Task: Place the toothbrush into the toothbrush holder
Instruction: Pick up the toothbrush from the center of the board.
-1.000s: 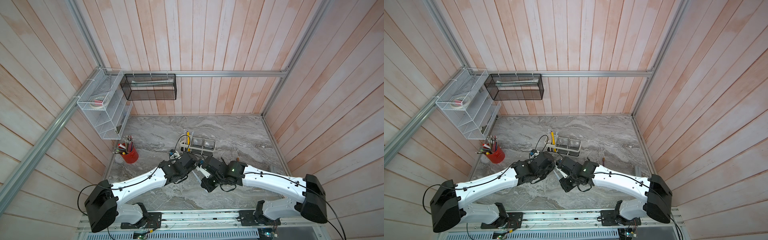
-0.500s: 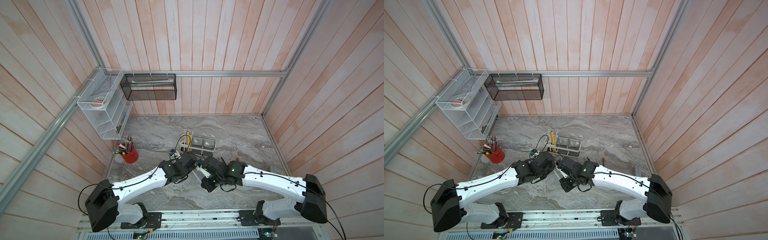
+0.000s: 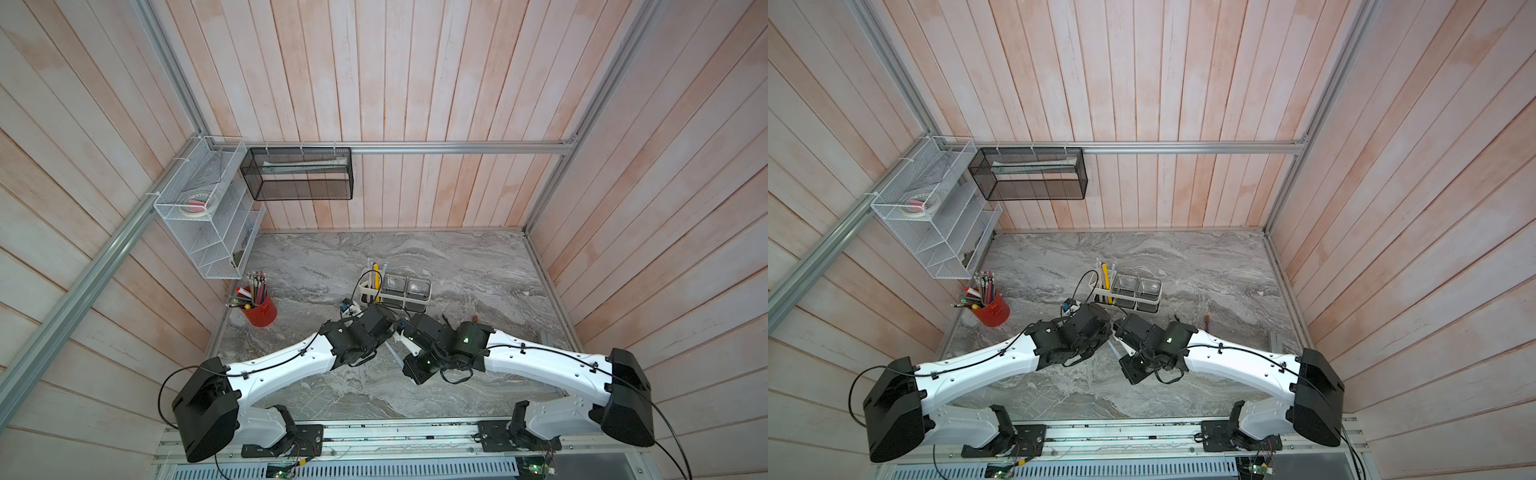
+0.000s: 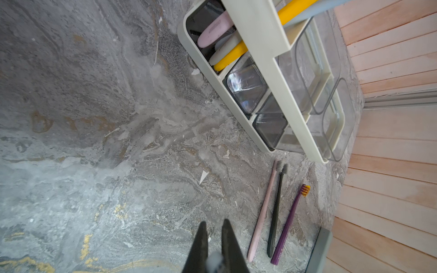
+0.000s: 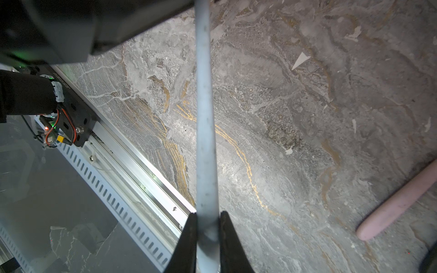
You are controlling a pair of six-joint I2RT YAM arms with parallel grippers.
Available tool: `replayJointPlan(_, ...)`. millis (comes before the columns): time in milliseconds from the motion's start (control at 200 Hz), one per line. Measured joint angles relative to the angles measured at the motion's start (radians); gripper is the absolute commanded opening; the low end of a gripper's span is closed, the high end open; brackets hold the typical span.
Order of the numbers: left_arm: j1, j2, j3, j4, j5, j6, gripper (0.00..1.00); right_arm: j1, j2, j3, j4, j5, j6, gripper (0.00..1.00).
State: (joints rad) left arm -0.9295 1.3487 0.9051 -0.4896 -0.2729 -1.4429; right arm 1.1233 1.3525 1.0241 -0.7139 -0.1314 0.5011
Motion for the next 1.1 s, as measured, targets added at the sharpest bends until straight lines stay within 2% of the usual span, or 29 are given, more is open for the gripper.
replayJointPlan(330, 0.0, 0.003, 0.0, 0.006, 0.004, 0.005, 0.0, 0.0, 0.0, 0.0, -0.002, 0.0, 0.004, 0.06)
replayJointPlan(400, 0.002, 0.003, 0.0, 0.013, 0.004, 0.013, 0.0, 0.0, -0.001, 0.0, -0.001, 0.003, 0.007, 0.11)
replayJointPlan(705, 0.002, -0.003, -0.003, 0.042, 0.002, 0.055, 0.0, 0.0, -0.021, -0.002, 0.001, 0.02, 0.011, 0.48)
replayJointPlan(890, 0.016, -0.008, -0.003, 0.042, -0.029, 0.113, 0.0, 0.008, -0.084, 0.0, 0.003, 0.048, -0.013, 0.58)
replayJointPlan(1005, 0.024, -0.038, 0.008, 0.029, -0.104, 0.201, 0.0, 0.012, -0.189, 0.001, 0.004, 0.106, -0.016, 0.67)
replayJointPlan(1100, 0.026, -0.074, 0.043, 0.019, -0.18, 0.295, 0.0, 0.011, -0.289, 0.001, 0.01, 0.154, -0.024, 0.68)
